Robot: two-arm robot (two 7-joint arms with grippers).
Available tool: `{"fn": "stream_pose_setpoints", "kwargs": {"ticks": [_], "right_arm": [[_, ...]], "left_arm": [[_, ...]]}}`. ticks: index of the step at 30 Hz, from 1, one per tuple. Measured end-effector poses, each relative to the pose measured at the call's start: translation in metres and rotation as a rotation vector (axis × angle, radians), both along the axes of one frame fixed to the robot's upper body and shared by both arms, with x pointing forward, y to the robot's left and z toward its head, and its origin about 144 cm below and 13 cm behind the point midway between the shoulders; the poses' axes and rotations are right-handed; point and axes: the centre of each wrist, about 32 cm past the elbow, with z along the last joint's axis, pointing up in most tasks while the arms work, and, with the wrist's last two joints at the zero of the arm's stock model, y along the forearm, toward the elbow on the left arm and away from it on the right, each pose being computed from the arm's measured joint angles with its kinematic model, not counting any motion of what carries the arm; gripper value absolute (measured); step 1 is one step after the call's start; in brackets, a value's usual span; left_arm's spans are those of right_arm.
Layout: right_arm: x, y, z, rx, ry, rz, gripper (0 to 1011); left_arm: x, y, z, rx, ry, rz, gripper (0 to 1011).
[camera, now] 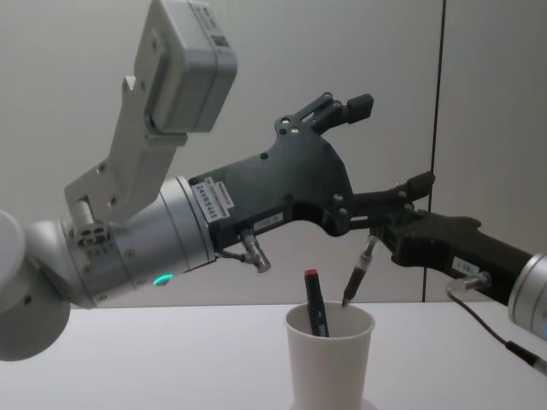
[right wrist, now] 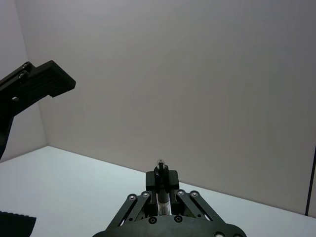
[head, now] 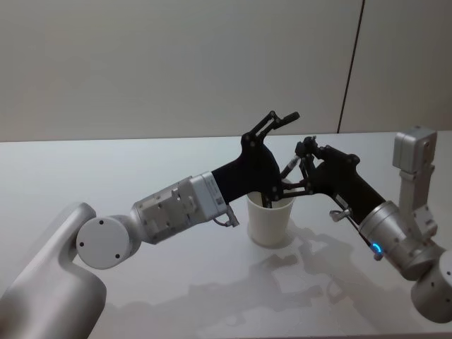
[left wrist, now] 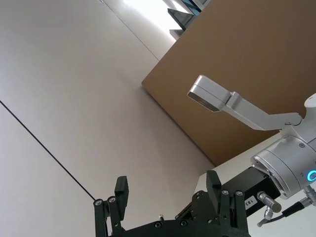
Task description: Place the pen into the pen holder.
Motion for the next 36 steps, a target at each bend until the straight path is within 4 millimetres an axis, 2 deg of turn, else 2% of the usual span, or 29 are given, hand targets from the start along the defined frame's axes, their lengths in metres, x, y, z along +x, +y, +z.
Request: {"fn": "stream_pose_setpoints", "kwargs": {"ticks": [19,23,28,30,31,33,34,36], "right_arm": [[-0.004,-0.007,0.007,0.020,0.071,0.031,145],[-0.006,-0.009,0.009,0.028,0.075,0.037,245],[-0.008,-0.011,0.010,0.039,0.079,0.042,429],[-0.008,-0.012,0.011,0.042,0.080,0.043,465],[-0.009,-0.012,0.011,0.044,0.080,0.045,527],[-0.010,-0.013,0.012,0.048,0.080,0.046,566],[-0.010,-0.013,0.012,0.049,0.080,0.046,628],[-0.010,-0.013,0.012,0.051,0.081,0.047,667]], "left_arm": [[0.000,0.000,0.000,0.000,0.000,0.000,1004],[0.000,0.000,0.000,0.000,0.000,0.000,1004],[0.000,0.000,0.000,0.000,0.000,0.000,1004],[0.000,0.000,0.000,0.000,0.000,0.000,1004],[0.000,0.000,0.000,0.000,0.000,0.000,1004],[0.000,0.000,0.000,0.000,0.000,0.000,1004],[0.000,0.000,0.000,0.000,0.000,0.000,1004],[0.000,0.000,0.000,0.000,0.000,0.000,1004]]}}
